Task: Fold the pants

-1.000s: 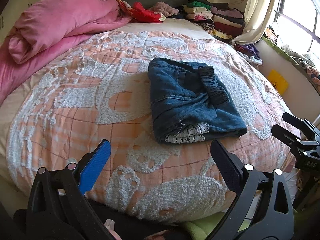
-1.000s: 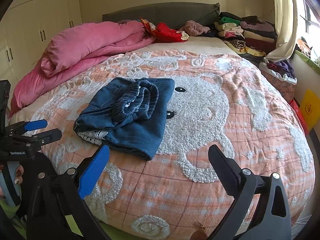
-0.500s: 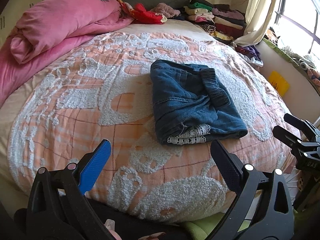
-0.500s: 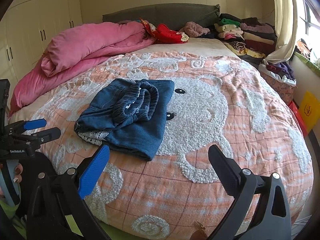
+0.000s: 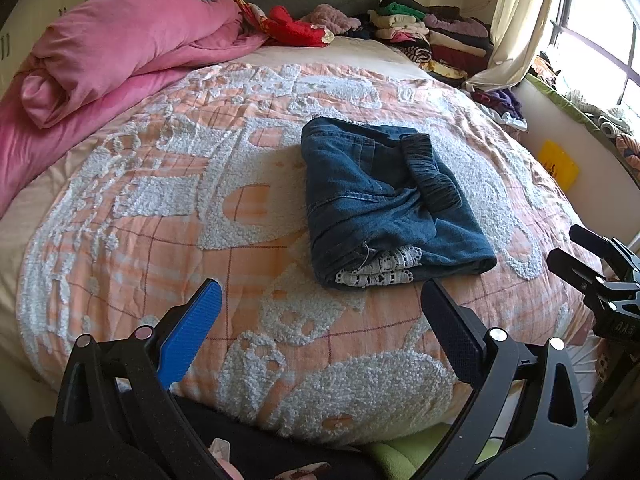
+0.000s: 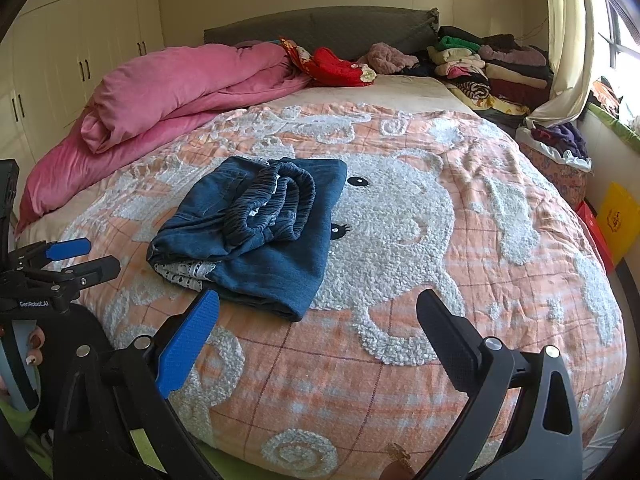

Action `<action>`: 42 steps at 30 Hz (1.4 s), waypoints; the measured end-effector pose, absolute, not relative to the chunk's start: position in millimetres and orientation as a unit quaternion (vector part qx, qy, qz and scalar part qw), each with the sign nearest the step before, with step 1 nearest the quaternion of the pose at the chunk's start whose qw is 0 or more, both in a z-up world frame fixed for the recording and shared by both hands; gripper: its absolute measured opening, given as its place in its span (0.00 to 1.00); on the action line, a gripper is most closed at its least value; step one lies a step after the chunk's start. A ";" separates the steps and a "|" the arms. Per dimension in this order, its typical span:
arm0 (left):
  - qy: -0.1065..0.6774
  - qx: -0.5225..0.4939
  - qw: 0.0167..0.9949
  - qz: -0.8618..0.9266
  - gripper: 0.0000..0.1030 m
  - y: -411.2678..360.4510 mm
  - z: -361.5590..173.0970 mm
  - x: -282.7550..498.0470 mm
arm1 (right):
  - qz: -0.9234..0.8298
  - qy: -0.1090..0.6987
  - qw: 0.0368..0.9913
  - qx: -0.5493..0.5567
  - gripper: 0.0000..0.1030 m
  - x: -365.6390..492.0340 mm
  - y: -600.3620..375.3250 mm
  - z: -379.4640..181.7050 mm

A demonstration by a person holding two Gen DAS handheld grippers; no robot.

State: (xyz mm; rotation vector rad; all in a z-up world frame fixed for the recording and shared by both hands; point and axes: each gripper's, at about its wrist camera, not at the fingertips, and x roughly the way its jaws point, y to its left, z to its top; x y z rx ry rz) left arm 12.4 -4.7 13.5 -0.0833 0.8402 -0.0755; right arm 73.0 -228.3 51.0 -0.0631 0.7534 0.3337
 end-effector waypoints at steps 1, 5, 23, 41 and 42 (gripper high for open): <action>0.408 -0.040 0.911 -0.036 0.91 -4.6 13.7 12.2 | 0.163 0.366 0.916 -0.031 0.96 73.2 -228.5 51.3; 0.408 -0.040 0.911 -0.036 0.91 -4.6 13.6 12.2 | 0.162 0.365 0.916 -0.031 0.96 73.2 -228.9 50.8; 0.411 -0.038 0.910 -0.034 0.91 -4.2 11.5 11.2 | 0.160 0.366 0.916 -0.034 0.96 75.2 -229.6 50.3; 0.420 -0.055 0.906 -0.026 0.91 15.0 8.7 14.8 | 0.133 0.374 0.917 -0.028 0.96 81.7 -246.6 42.0; 0.421 -0.055 0.905 -0.017 0.91 18.1 8.5 17.4 | 0.128 0.374 0.918 -0.027 0.96 83.6 -249.6 41.1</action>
